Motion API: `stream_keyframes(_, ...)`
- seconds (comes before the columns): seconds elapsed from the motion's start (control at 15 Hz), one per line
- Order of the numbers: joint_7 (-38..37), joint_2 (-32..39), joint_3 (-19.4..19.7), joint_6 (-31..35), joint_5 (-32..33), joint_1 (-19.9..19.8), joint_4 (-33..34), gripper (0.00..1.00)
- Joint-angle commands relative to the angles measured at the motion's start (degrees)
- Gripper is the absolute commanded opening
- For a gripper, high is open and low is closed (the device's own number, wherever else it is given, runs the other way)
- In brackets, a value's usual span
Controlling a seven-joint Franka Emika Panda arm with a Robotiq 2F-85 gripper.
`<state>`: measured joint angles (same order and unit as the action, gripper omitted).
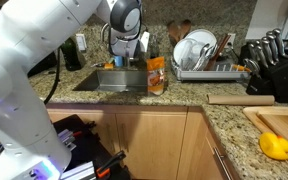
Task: Open the tap
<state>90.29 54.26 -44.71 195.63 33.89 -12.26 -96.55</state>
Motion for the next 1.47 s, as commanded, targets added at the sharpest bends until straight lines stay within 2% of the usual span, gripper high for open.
stream_keyframes(0.0, 0.10, 2.10, -1.29, -0.71, 1.38, -1.16, 1.62, 1.00)
stream_keyframes(0.2, 0.77, 6.11, -3.21, -1.34, 2.83, -2.24, 4.82, 1.00)
stream_keyframes(0.33, -0.22, 5.89, -4.65, -2.97, 2.57, -2.35, 3.77, 1.00)
stream_keyframes(0.4, -1.57, 4.89, -3.60, -3.34, 1.10, -1.18, 3.62, 1.00)
stream_keyframes(0.6, -2.41, 6.15, -4.42, -5.73, 1.95, 0.61, 5.23, 1.00)
stream_keyframes(0.67, -2.31, 6.28, -4.14, -3.96, 2.50, -0.11, 4.75, 1.00)
stream_keyframes(0.8, -2.62, 6.28, -4.16, -4.47, 2.50, 0.80, 4.86, 1.00)
stream_keyframes(0.87, -2.28, 5.42, -2.32, -3.06, 2.70, 1.81, 4.82, 1.00)
stream_keyframes(1.07, 2.56, 9.01, -1.12, -0.01, 6.26, 3.34, 9.29, 1.00)
stream_keyframes(1.4, 3.19, 16.44, -5.57, 2.71, 9.64, 1.96, 14.79, 1.00)
